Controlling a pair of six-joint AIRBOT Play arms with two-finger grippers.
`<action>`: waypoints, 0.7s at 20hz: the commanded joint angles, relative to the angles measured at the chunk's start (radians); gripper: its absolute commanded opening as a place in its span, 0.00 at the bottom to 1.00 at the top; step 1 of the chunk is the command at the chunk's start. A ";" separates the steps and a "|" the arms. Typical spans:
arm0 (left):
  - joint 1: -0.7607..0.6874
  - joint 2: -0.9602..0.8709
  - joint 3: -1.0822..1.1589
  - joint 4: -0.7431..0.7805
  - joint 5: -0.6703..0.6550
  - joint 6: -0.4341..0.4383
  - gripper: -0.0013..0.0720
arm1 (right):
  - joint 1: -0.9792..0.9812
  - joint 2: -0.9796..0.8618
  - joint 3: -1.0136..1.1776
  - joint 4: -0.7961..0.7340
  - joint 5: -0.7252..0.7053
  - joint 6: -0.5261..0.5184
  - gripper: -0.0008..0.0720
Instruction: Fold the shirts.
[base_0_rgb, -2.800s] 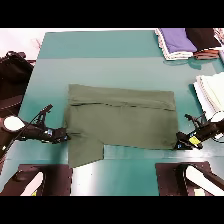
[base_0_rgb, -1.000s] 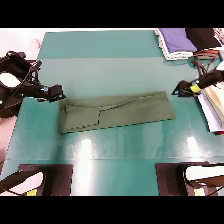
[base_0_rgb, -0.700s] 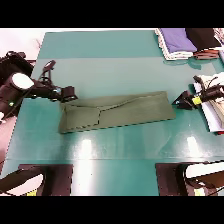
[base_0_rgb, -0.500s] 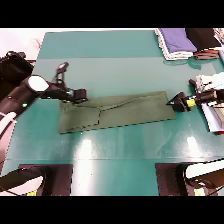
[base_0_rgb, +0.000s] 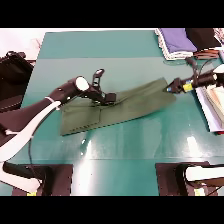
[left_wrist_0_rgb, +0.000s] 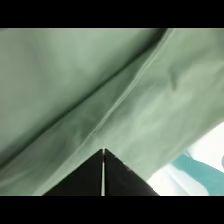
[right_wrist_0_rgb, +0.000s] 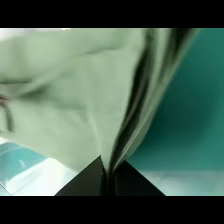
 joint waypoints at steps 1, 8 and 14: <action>-0.046 -0.112 0.098 -0.013 0.004 -0.001 0.05 | 0.080 0.121 0.124 0.004 0.017 0.057 0.04; -0.049 -0.161 0.115 -0.048 0.050 -0.002 0.05 | 0.317 0.182 0.298 0.005 0.005 0.154 0.04; -0.007 -0.156 0.200 -0.035 -0.040 -0.001 0.05 | 0.494 0.172 0.312 0.005 -0.089 0.180 0.04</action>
